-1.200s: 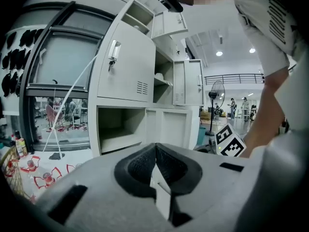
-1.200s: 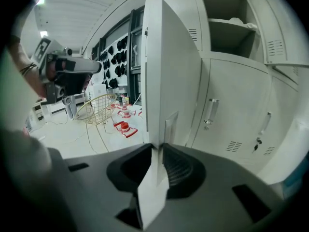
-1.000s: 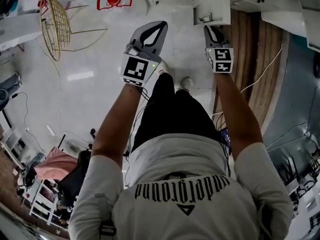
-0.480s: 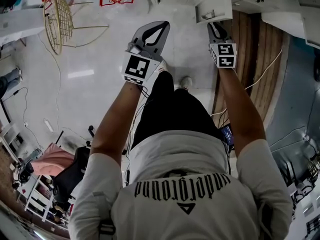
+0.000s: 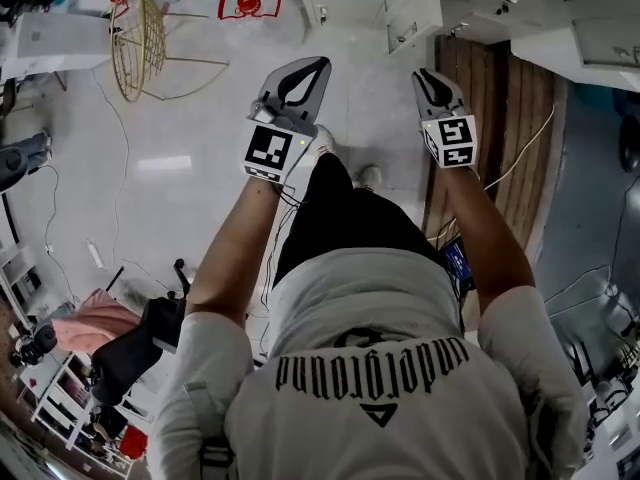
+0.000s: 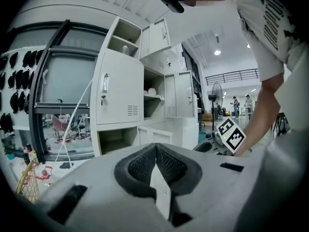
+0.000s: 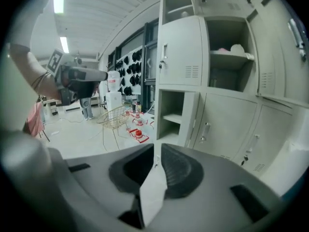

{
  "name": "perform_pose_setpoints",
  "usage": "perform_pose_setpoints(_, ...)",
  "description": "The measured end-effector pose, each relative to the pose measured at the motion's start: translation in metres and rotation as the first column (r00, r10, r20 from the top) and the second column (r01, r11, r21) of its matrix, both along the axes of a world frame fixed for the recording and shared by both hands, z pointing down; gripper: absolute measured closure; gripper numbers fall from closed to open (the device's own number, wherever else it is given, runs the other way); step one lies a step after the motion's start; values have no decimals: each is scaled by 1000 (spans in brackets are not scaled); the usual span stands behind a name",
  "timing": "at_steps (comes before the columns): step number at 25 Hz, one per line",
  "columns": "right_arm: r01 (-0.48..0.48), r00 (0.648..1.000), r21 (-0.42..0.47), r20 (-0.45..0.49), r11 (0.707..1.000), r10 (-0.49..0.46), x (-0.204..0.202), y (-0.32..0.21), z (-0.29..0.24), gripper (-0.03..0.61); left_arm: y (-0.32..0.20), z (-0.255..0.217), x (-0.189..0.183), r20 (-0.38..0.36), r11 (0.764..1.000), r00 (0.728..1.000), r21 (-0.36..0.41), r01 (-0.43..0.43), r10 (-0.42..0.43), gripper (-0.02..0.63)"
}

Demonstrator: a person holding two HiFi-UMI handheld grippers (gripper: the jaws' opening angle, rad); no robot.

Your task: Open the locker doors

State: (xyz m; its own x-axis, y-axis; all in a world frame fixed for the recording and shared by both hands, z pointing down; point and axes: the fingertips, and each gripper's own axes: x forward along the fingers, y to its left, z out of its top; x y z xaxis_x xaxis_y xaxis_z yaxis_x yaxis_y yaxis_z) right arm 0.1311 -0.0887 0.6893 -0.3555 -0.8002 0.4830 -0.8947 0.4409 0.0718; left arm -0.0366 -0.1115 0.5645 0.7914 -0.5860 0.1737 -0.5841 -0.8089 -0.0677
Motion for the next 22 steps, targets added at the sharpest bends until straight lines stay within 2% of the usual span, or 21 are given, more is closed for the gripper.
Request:
perform_pose_setpoints(4,46,998,79,32,996,-49,-12,33,-59,539,39,-31,-2,-19,1000,1000,26,0,1,606)
perform_pose_setpoints(8,101,992,150,64,984,-111,-25,69,-120,562,84,-72,2,-71,1000,997,28,-5,7,606)
perform_pose_setpoints(17,194,968,304,96,933,-232,-30,144,-233,572,181,-157,14,-171,997,984,58,-49,58,606)
perform_pose_setpoints(22,218,954,343,122,914,-274,-31,182,-274,574,219,-192,6,-190,998,981,54,-19,29,606)
